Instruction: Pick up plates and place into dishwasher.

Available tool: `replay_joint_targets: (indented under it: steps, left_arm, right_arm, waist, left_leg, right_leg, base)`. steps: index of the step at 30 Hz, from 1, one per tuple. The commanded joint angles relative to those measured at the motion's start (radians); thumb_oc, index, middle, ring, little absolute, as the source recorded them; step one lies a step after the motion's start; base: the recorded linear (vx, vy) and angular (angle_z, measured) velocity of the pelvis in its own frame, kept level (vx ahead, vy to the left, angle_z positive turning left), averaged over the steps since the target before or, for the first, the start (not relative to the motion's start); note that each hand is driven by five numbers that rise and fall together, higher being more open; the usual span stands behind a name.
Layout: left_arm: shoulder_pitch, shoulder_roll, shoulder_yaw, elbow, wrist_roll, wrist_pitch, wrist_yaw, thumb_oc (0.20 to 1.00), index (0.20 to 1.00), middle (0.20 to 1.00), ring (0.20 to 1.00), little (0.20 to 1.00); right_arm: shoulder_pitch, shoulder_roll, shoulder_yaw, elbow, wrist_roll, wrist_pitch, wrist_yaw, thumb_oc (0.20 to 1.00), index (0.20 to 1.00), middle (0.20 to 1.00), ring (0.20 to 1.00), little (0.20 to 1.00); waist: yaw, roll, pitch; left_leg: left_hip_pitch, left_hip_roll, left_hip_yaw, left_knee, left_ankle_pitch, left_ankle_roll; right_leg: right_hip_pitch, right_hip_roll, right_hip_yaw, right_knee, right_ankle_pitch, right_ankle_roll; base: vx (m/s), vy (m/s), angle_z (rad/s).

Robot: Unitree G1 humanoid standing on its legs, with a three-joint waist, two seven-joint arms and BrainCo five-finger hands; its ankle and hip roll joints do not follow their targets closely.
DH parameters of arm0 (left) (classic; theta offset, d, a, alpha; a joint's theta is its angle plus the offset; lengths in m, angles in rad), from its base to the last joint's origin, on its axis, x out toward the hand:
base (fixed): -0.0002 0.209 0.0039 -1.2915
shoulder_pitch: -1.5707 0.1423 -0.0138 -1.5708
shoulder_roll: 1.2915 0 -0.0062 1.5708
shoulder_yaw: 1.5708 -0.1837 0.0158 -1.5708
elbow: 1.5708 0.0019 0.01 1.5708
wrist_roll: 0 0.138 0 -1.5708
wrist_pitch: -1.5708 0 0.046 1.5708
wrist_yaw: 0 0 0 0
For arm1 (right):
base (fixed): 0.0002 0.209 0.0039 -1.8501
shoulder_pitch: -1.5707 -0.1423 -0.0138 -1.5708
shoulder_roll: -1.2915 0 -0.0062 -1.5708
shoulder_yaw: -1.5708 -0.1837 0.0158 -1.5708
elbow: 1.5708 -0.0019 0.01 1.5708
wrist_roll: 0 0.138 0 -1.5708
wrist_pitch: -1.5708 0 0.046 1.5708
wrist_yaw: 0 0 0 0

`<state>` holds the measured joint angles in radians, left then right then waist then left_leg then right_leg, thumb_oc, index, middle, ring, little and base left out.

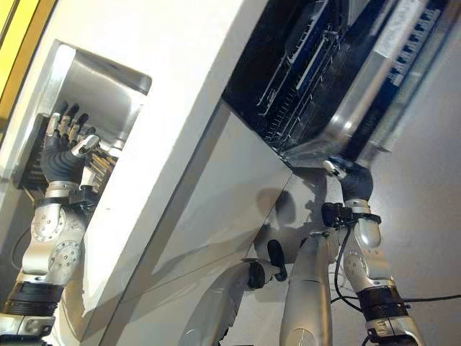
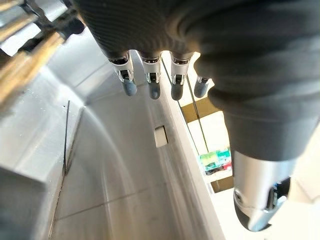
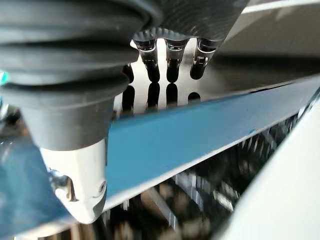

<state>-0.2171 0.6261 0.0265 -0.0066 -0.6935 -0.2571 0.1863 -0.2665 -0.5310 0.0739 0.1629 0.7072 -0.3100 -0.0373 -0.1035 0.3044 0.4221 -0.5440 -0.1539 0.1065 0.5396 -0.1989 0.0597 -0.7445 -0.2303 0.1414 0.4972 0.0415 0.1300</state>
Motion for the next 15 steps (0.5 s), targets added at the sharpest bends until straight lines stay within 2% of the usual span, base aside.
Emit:
replay_joint_targets:
  steps: [1,10,15]
  left_arm:
    - [0.049,-0.059,-0.032,-0.020,0.008,-0.013,-0.006,1.000,1.000,1.000,1.000,1.000]
    - [0.009,0.003,-0.015,-0.044,0.050,0.017,-0.009,1.000,1.000,1.000,1.000,1.000]
    - [-0.044,0.037,-0.017,-0.032,0.071,0.037,-0.012,1.000,1.000,1.000,1.000,1.000]
  right_arm:
    - [-0.334,-0.021,0.006,-0.275,-0.065,-0.085,0.110,1.000,1.000,1.000,1.000,1.000]
    - [-0.324,0.061,0.054,-0.254,-0.118,-0.096,0.070,1.000,1.000,1.000,1.000,1.000]
    - [-0.326,0.096,0.081,-0.234,-0.149,-0.112,0.030,1.000,1.000,1.000,1.000,1.000]
  waist:
    - [0.042,-0.044,0.098]
    - [0.127,-0.138,0.098]
    - [0.154,-0.180,0.086]
  left_leg:
    - [0.027,0.023,-0.064,-0.045,0.099,-0.049]
    - [0.081,0.031,-0.123,-0.141,0.150,-0.038]
    - [0.094,0.041,-0.136,-0.198,0.181,-0.034]
  right_leg:
    - [0.150,0.030,-0.054,-0.066,-0.034,-0.073]
    - [0.277,0.010,-0.142,-0.188,0.019,-0.060]
    - [0.316,0.013,-0.178,-0.249,0.054,-0.054]
  base:
    - [0.00,-0.052,0.22]
    - [-0.03,-0.137,0.35]
    - [-0.05,-0.143,0.20]
